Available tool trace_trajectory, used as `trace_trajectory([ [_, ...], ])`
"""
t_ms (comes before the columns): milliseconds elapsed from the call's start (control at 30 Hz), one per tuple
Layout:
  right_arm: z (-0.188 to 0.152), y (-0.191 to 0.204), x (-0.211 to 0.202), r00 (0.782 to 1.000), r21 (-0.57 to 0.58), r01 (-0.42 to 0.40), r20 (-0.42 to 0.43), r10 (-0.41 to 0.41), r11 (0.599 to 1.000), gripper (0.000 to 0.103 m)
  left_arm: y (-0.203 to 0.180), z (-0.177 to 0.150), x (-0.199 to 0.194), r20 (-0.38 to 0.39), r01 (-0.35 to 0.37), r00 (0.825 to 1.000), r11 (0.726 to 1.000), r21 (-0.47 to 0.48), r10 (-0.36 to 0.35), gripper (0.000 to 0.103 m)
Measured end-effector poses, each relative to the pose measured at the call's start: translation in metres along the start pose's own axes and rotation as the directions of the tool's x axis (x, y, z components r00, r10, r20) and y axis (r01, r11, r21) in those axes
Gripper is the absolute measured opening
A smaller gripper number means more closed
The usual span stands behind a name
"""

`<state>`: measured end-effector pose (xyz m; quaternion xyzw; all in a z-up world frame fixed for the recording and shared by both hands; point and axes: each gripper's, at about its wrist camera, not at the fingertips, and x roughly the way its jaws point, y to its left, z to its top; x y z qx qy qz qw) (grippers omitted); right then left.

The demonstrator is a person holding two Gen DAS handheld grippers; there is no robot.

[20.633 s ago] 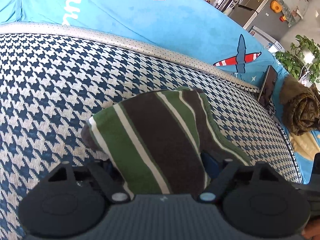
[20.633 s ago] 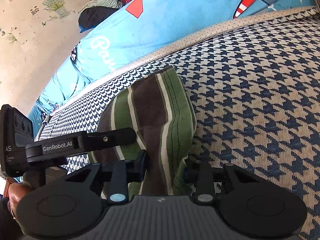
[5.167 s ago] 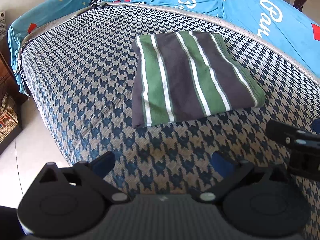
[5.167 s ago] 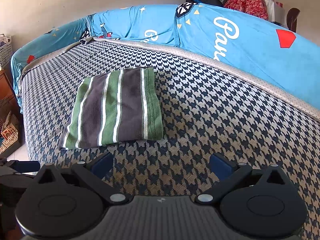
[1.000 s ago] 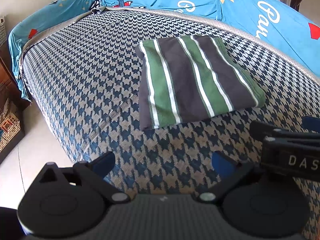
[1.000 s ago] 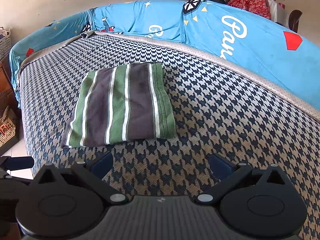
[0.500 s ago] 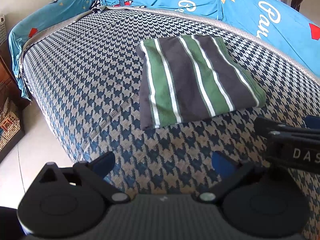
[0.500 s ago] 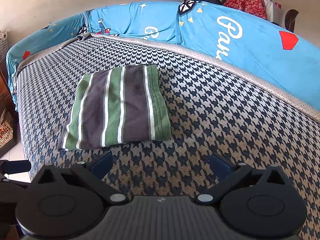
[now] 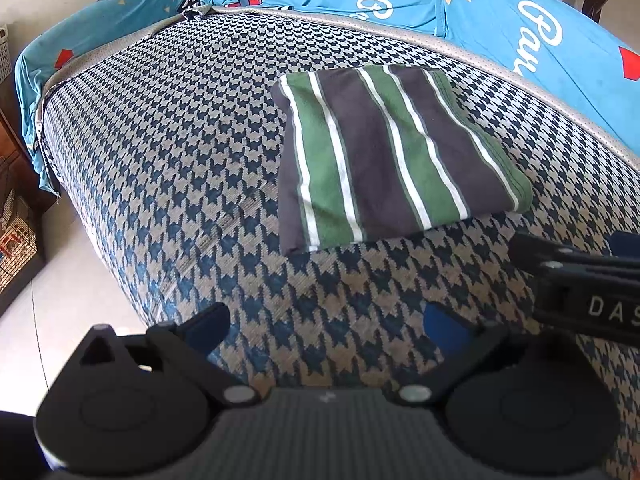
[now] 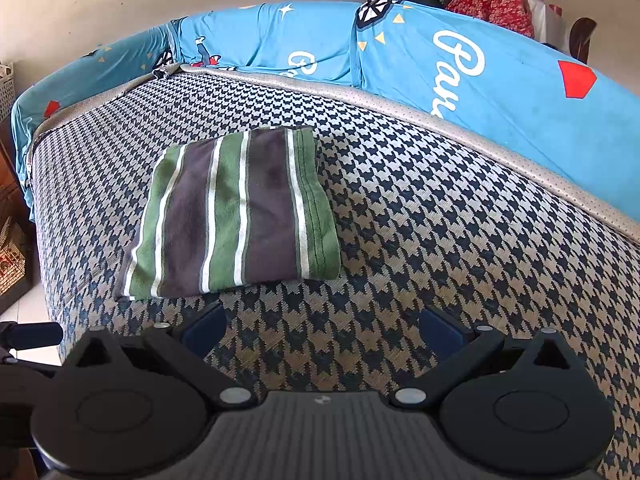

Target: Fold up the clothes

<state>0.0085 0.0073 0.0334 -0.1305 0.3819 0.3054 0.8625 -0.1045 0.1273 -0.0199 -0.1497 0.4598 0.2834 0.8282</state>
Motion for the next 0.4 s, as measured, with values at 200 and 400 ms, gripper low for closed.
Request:
trace_trajectory([
  [200,0.0015,0.0006,0.0012,1.000,-0.001,0.003,-0.002,-0.003,1.000,0.103,0.0012,0.0038,0.0024,-0.006,0.003,1.000,1.000,-0.003,-0.003,0.103],
  [400,0.0025,0.0001,0.0017,1.000,0.000,0.003,-0.003,-0.003,1.000,0.103,-0.0016,-0.0008,-0.0022,0.000,0.009,1.000,1.000,-0.005,-0.009,0.103],
])
